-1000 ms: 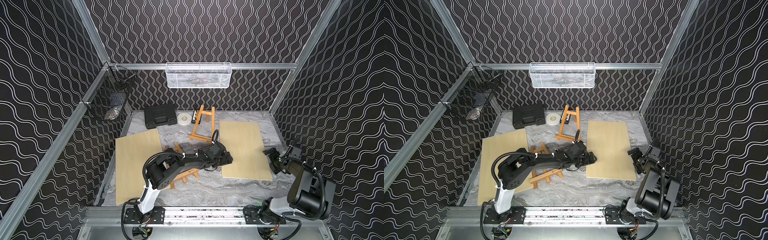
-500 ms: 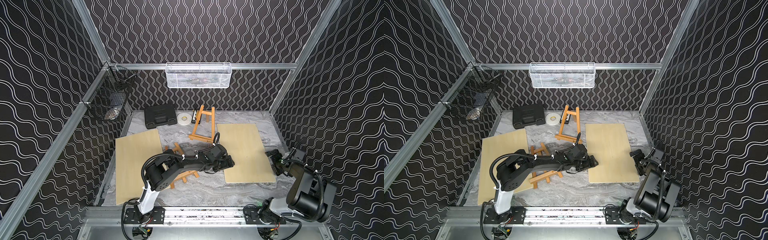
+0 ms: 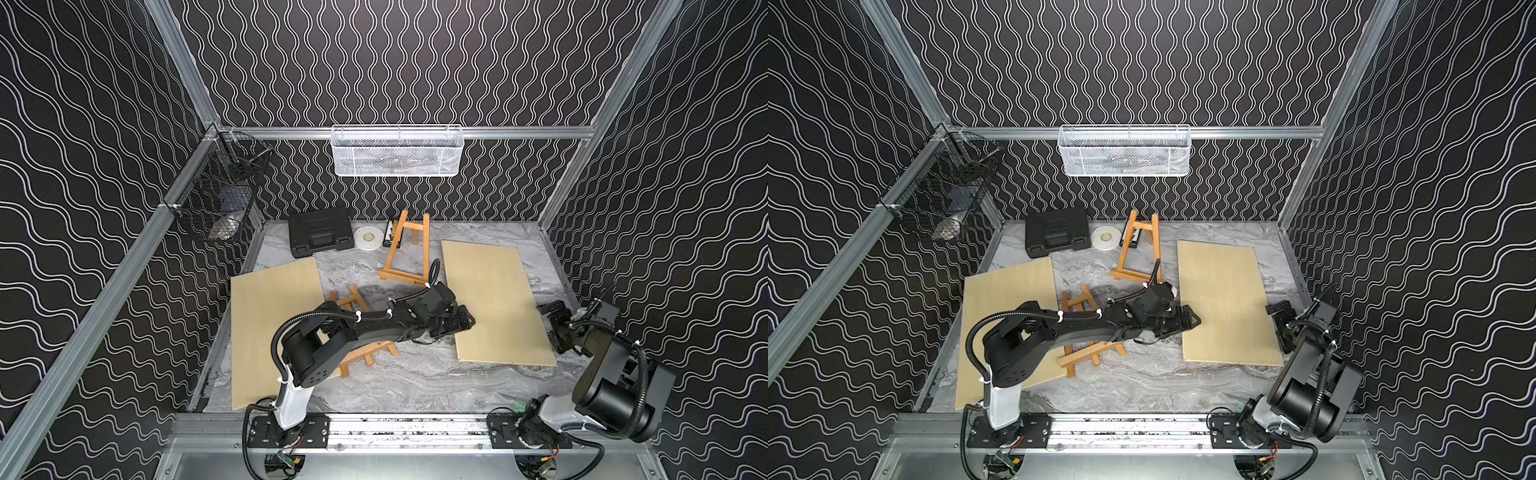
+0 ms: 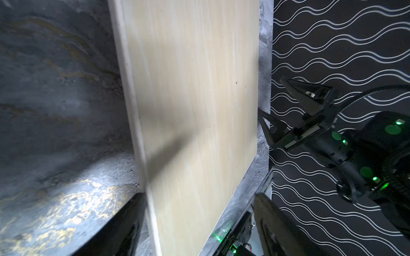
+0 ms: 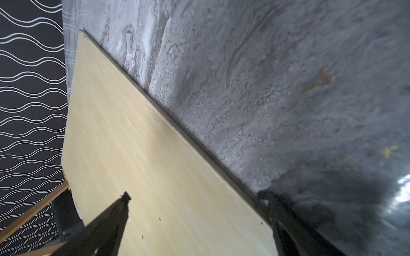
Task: Assemble the easel
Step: Pick up the drawing board from the center of the board.
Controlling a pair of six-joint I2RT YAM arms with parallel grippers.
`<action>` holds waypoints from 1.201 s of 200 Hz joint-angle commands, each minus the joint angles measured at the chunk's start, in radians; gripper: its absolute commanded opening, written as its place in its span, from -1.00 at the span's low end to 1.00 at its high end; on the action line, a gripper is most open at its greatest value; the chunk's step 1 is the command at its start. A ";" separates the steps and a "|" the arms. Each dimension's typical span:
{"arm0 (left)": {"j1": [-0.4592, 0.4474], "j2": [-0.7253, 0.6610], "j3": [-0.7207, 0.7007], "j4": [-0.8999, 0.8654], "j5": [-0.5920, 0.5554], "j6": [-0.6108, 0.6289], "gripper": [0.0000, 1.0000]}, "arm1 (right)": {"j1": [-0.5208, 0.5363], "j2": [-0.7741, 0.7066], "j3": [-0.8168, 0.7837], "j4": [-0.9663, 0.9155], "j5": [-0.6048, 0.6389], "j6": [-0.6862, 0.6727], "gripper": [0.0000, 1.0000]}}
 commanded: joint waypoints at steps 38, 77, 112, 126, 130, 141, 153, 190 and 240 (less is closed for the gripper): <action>-0.034 -0.035 0.007 0.418 0.166 -0.081 0.50 | -0.025 0.021 -0.001 -0.383 -0.178 0.085 1.00; -0.039 -0.046 -0.008 0.468 0.185 -0.113 0.44 | -0.057 0.046 0.019 -0.381 -0.215 0.086 1.00; -0.046 -0.051 -0.005 0.480 0.175 -0.101 0.40 | -0.067 0.049 0.013 -0.362 -0.226 0.100 1.00; -0.048 -0.055 -0.010 0.477 0.161 -0.090 0.39 | -0.070 0.056 0.010 -0.352 -0.230 0.108 1.00; -0.050 -0.056 -0.014 0.481 0.156 -0.088 0.38 | -0.070 0.056 0.009 -0.349 -0.233 0.110 1.00; -0.050 -0.054 -0.021 0.498 0.152 -0.097 0.37 | -0.070 0.056 0.005 -0.348 -0.236 0.113 1.00; -0.050 -0.052 -0.023 0.521 0.150 -0.101 0.34 | -0.071 0.049 -0.003 -0.345 -0.236 0.115 1.00; -0.054 -0.056 -0.031 0.566 0.138 -0.115 0.30 | -0.069 0.042 -0.014 -0.349 -0.240 0.109 1.00; -0.055 -0.061 -0.058 0.627 0.120 -0.137 0.21 | -0.070 0.060 -0.024 -0.319 -0.260 0.138 1.00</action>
